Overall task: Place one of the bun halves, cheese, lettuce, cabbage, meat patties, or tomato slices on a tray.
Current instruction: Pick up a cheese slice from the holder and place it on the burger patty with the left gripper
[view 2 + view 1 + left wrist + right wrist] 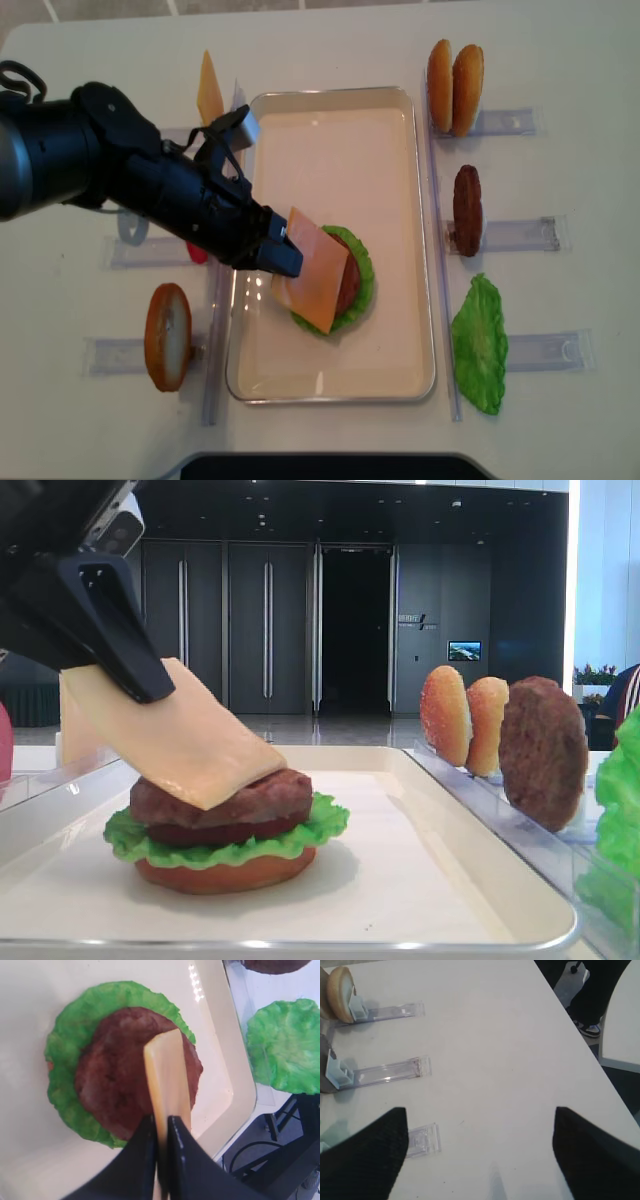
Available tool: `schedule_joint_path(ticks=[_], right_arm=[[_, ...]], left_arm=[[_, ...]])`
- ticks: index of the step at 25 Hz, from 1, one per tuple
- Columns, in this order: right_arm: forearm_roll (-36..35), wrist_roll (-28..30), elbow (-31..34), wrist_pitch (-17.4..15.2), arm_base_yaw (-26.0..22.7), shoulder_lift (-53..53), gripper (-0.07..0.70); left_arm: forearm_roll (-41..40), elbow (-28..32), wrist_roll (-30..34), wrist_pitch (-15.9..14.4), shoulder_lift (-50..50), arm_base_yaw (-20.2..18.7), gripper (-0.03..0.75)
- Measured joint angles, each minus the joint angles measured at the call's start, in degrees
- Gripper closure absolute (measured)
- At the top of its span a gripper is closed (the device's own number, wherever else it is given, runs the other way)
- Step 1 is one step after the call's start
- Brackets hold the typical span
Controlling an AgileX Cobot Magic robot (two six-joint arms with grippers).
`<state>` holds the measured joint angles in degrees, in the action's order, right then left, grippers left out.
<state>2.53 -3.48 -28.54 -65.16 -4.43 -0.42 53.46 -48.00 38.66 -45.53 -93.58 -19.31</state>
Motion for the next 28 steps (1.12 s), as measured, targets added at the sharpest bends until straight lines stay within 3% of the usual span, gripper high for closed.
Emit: schedule_joint_path(ticks=[6, 12, 28], right_arm=[[0.00, 0.00, 0.00, 0.00, 0.00, 0.00, 0.044], [0.00, 0.00, 0.00, 0.00, 0.00, 0.00, 0.044], [0.00, -0.05, 0.00, 0.00, 0.00, 0.00, 0.044]], left_arm=[[-0.85, 0.00, -0.38, 1.48, 0.00, 0.00, 0.683], [-1.09, 0.00, -0.38, 1.74, 0.00, 0.00, 0.603], [-1.09, 0.00, -1.69, 1.80, -2.73, 0.00, 0.589]])
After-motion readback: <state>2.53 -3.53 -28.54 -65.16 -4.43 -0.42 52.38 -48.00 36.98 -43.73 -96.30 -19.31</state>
